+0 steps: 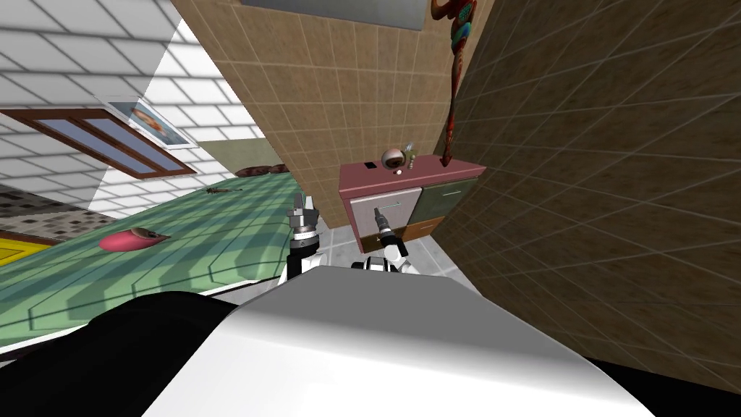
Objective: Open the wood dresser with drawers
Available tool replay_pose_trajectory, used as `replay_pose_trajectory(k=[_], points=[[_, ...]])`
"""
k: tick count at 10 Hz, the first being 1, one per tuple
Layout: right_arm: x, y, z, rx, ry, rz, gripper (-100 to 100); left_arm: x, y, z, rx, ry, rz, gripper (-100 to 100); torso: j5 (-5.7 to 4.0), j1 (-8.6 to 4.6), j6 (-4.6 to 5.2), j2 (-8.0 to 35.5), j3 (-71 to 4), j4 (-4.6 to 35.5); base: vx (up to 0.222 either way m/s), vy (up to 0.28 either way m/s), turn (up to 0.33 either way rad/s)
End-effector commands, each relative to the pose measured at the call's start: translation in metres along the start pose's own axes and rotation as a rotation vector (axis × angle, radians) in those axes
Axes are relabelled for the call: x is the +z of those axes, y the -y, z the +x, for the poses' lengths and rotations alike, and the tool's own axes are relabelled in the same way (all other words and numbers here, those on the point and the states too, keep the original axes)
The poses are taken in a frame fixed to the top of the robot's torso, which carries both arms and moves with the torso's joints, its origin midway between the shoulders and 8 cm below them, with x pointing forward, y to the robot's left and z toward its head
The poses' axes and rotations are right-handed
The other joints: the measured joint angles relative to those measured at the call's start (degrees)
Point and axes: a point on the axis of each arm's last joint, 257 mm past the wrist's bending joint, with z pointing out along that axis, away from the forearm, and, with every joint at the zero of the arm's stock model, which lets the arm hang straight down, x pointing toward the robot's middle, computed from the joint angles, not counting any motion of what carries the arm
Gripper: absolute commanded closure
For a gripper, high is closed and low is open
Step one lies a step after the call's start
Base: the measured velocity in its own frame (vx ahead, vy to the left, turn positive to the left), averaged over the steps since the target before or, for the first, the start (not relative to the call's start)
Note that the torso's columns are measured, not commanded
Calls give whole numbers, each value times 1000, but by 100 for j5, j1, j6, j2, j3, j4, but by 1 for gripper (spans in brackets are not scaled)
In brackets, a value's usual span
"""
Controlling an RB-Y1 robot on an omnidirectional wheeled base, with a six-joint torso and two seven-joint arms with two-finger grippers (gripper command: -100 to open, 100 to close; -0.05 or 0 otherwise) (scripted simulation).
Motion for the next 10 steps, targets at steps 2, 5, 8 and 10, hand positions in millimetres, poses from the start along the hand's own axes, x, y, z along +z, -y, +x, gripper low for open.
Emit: replay_pose_trajectory(k=[2, 5, 8, 10], points=[[8, 7, -1, 5, 6, 4, -100, 0, 0, 0, 0, 0, 0, 0, 1, 4, -2, -19, -12, -6, 63, 17, -30], [-2, 12, 11, 14, -36, 12, 100, 0, 0, 0, 0, 0, 0, 0, -4, -21, 11, 0, 7, -22, -31, -3, 130], [-21, 8, 35, 37, -116, -13, 100, 0, 0, 0, 0, 0, 0, 0, 2, 12, -13, 18, 11, 13, -17, -47, 354], [-33, 4, 48, 32, -158, -31, 100, 0, 0, 0, 0, 0, 0, 0, 1, 2, 2, 5, 4, 2, -19, -19, 175]])
